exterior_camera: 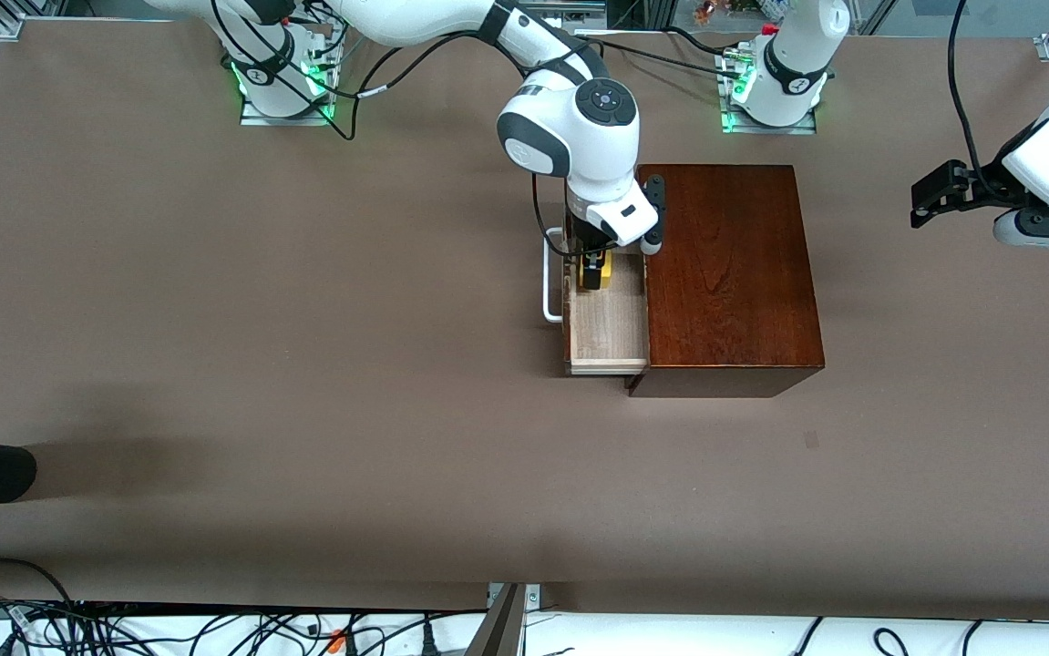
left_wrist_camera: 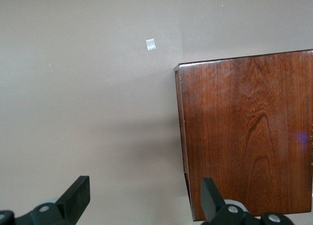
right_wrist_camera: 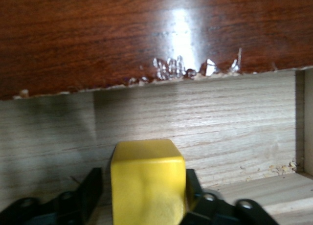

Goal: Open drawer, take yellow block, close drawer
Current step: 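Lift the yellow cube out and carry it beside the drawer with the right gripper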

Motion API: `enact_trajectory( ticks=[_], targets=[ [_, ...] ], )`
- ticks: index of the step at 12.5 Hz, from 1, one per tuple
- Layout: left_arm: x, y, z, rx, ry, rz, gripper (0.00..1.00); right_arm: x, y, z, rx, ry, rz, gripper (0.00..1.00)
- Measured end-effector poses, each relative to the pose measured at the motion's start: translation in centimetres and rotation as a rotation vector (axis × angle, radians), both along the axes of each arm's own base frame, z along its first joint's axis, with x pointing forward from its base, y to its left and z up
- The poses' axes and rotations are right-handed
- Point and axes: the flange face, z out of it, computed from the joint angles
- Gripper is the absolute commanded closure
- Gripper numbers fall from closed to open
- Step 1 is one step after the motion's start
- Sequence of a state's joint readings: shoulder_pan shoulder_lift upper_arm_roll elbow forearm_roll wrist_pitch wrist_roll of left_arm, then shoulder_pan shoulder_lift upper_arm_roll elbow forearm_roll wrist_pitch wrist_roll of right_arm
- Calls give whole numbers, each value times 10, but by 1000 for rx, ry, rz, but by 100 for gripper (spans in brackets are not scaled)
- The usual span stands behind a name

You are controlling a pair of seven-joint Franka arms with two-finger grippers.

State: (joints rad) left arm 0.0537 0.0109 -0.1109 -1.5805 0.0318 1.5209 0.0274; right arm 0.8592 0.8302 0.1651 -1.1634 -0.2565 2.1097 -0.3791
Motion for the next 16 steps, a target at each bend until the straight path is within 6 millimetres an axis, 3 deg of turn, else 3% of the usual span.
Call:
enact_trajectory(
  ticks=[4, 6, 9, 12, 14, 16],
  targets=[
    [0, 0, 0, 0, 2, 1, 0, 2, -1, 7, -14, 4, -13, 100],
    [0, 1, 0, 0, 2, 1, 0, 8, -2, 38, -26, 4, -34, 100],
    [0, 1, 0, 0, 2, 1, 0, 26, -19, 108, 7, 18, -104, 100],
    [0, 1, 0, 0, 3, 2, 0, 63, -77, 192, 60, 18, -215, 100],
    [0, 1, -1, 1, 3, 3, 0, 93, -139, 243, 87, 47, -313, 100],
    [0, 2, -1, 1, 3, 3, 0, 121, -207, 276, 84, 81, -401, 100]
  ],
)
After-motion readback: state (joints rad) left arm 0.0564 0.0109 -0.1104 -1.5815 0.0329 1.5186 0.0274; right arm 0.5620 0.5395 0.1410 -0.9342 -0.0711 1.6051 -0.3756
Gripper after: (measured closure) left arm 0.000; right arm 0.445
